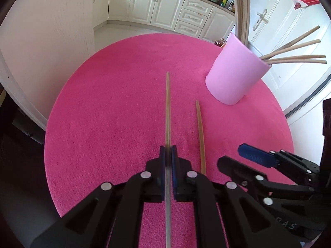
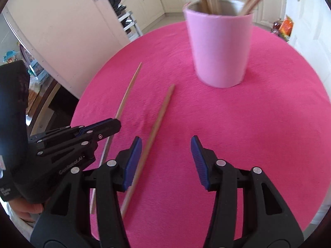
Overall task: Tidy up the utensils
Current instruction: 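Grasp the last chopstick on the rug with the right tool, then lift both held chopsticks upright over the pink cup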
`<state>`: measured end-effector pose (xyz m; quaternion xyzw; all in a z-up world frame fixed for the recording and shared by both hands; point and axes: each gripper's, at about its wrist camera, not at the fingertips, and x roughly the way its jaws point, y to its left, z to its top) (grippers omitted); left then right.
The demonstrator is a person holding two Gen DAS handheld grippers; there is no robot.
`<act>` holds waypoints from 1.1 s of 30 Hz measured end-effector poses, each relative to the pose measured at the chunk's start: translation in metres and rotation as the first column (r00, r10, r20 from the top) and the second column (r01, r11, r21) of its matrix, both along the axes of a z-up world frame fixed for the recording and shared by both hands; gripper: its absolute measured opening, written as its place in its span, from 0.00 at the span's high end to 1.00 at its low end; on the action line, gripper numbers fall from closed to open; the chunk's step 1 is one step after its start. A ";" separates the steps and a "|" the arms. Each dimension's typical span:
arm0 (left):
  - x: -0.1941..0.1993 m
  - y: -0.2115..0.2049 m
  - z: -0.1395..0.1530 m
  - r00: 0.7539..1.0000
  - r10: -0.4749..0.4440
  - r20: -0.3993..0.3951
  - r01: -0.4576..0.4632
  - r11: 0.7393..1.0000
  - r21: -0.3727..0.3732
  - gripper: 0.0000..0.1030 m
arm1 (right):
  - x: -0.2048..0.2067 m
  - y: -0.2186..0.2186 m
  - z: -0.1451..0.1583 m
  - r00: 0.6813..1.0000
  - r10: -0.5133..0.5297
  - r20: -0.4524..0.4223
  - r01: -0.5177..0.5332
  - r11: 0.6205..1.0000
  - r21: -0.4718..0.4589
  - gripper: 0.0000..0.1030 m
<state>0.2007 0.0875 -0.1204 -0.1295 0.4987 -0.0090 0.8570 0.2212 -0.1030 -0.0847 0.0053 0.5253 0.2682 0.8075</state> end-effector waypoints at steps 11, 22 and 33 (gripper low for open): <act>-0.013 0.019 -0.003 0.999 0.039 0.010 -0.039 0.999 -0.034 0.95 | 0.003 0.036 -0.017 0.998 0.014 -0.066 -0.023 0.991 -0.135 0.70; -0.019 0.019 0.001 0.998 0.041 0.041 -0.039 0.998 -0.050 0.95 | -0.001 0.030 -0.017 0.999 0.032 -0.003 -0.032 0.988 -0.152 0.94; -0.029 0.003 0.022 0.991 0.018 0.134 -0.010 0.998 -0.059 0.95 | -0.025 -0.008 0.017 0.991 0.044 0.129 -0.043 0.999 -0.013 0.94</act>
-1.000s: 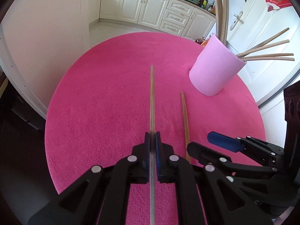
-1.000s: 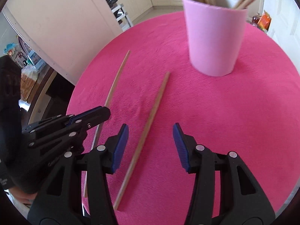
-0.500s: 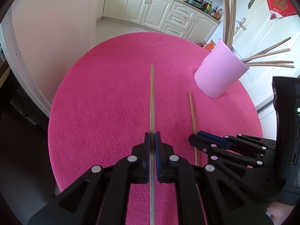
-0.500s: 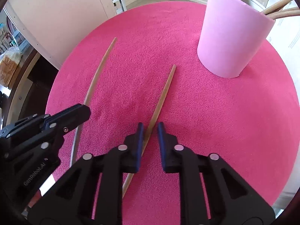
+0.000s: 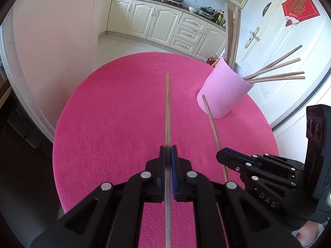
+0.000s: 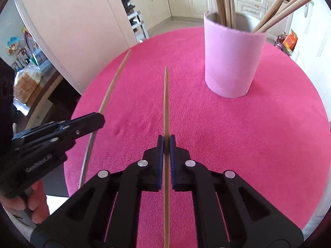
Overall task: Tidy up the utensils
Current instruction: 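Lift both held chopsticks upright over the pink cup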
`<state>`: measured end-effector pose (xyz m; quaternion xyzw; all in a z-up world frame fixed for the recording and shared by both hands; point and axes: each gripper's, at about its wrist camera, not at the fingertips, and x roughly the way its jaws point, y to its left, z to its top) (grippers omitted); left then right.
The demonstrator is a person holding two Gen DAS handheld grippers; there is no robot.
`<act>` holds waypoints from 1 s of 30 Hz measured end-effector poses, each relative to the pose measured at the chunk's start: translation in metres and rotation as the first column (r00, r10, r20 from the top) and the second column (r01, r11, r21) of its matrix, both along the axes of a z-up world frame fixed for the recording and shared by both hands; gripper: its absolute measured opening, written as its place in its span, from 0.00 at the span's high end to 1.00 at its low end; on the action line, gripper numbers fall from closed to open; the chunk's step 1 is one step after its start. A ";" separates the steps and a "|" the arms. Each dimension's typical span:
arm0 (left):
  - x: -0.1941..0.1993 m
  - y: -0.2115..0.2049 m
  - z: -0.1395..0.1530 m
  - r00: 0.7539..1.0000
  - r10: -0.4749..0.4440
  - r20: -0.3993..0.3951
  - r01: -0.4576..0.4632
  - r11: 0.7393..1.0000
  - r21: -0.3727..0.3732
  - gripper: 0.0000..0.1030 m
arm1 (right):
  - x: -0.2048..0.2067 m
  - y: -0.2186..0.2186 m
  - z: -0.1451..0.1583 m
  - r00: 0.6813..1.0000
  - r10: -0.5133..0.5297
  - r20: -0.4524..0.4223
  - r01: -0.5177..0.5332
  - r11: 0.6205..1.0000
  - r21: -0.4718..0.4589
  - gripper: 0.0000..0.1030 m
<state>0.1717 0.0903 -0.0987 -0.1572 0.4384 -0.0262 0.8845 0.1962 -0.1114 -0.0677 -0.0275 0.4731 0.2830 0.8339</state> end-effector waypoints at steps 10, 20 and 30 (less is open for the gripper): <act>-0.008 -0.038 0.036 0.985 -0.060 0.159 0.053 0.997 0.048 0.95 | -0.020 -0.031 0.043 0.989 -0.004 0.151 -0.018 0.989 0.143 0.94; -0.003 -0.071 0.072 0.944 -0.107 0.314 0.088 0.993 0.074 0.95 | -0.024 -0.057 0.074 0.962 -0.050 0.270 -0.021 0.967 0.254 0.94; 0.011 -0.083 0.108 0.878 -0.094 0.470 0.077 0.996 0.055 0.95 | -0.015 -0.088 0.106 0.899 -0.163 0.406 0.007 0.934 0.358 0.94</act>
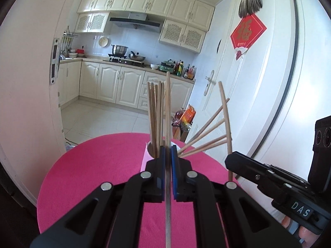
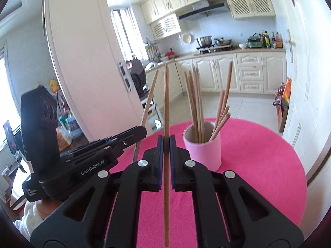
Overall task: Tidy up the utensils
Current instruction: 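Lift both held chopsticks upright over the pink cup, then lower both chopsticks into the pink cup and open both tools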
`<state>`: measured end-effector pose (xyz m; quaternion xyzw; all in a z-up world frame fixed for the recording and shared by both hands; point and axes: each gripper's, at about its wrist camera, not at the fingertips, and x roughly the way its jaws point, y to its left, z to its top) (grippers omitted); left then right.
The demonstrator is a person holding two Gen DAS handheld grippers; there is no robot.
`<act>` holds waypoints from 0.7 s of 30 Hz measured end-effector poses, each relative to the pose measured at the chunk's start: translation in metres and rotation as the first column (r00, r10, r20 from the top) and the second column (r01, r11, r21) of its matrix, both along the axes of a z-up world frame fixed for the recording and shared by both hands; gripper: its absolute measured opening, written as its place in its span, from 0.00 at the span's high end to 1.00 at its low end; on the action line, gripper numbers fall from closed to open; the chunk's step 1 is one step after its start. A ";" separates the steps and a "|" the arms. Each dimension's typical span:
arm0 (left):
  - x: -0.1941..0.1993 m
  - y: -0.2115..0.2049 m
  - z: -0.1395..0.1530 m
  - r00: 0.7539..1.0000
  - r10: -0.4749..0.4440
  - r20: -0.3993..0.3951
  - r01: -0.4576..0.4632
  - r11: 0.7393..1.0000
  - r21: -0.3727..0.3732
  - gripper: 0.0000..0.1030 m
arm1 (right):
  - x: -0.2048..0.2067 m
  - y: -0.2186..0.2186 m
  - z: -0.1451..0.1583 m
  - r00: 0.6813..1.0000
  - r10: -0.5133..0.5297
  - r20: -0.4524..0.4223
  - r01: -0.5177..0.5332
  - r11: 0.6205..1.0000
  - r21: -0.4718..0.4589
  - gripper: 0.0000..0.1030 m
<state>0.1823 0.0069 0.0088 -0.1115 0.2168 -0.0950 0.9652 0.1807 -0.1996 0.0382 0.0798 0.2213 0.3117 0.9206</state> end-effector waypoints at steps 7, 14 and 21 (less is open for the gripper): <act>0.025 -0.007 0.018 0.990 0.031 0.140 -0.027 0.999 -0.028 0.95 | 0.017 -0.015 0.015 0.989 -0.079 0.125 0.069 0.994 0.087 0.94; 0.050 -0.015 0.026 0.948 0.075 0.308 -0.067 0.997 -0.036 0.95 | 0.044 -0.010 0.018 0.952 -0.144 0.270 0.096 0.978 0.184 0.94; 0.075 -0.014 0.025 0.892 0.130 0.432 -0.123 0.991 -0.043 0.94 | 0.069 -0.003 0.009 0.896 -0.229 0.381 0.149 0.962 0.228 0.94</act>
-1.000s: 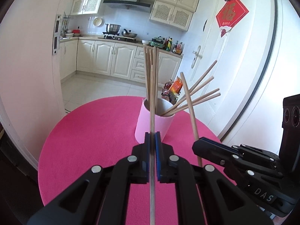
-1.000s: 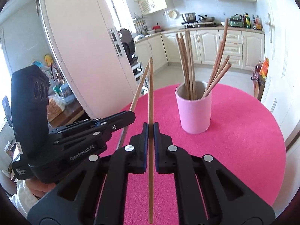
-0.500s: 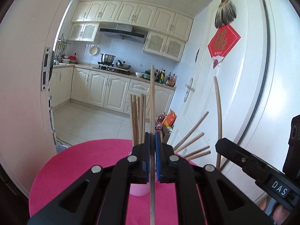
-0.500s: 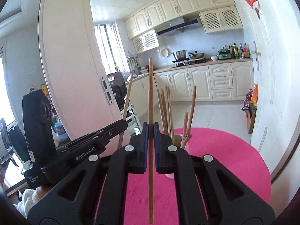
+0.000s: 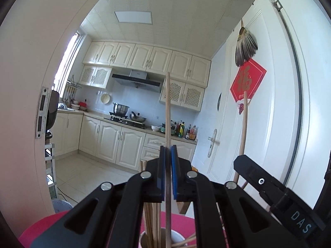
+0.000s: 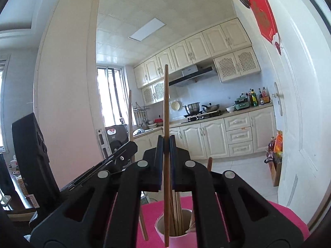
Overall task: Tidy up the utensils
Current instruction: 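Lower both chopsticks into the pink cup and open both tools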
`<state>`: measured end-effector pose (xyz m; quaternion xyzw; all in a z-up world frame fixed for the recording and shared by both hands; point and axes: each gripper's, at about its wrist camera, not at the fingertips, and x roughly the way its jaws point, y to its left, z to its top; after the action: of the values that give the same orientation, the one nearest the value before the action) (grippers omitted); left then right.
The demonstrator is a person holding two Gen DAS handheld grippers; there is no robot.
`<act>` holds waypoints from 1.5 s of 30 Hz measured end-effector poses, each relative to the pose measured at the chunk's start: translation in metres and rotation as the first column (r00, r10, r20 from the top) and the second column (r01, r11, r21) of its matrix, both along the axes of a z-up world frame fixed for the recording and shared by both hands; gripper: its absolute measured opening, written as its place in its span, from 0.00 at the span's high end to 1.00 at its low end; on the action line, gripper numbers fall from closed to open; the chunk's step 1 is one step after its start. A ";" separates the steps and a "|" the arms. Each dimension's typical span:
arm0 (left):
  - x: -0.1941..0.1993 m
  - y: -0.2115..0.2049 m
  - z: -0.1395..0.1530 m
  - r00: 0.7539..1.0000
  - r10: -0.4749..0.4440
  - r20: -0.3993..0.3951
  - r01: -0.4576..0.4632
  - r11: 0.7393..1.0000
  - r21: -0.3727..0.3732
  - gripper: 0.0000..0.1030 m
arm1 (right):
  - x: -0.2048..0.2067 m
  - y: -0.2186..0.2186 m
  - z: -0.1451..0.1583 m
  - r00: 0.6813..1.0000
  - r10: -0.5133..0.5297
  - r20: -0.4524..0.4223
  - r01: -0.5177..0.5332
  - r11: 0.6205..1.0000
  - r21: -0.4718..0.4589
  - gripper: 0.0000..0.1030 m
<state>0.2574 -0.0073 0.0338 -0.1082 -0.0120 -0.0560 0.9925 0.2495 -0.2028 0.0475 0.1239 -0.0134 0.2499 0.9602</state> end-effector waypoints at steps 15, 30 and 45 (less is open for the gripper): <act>0.041 0.008 -0.035 1.000 -0.006 -0.021 0.005 1.000 -0.015 0.94 | 0.026 0.010 -0.016 0.999 0.014 0.049 -0.013 1.000 -0.015 0.94; 0.034 0.023 -0.035 0.992 0.049 -0.116 -0.047 0.999 0.018 0.65 | 0.023 0.013 -0.015 0.999 0.014 0.033 -0.012 0.999 -0.040 0.94; 0.008 0.029 -0.027 0.974 0.111 -0.199 -0.092 0.991 0.101 0.51 | 0.012 0.014 -0.013 0.999 -0.034 -0.038 0.031 0.995 -0.099 0.80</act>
<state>0.2656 0.0221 0.0069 -0.0670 0.0872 0.0056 0.9939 0.2620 -0.1888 0.0343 0.0812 0.0157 0.2321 0.9692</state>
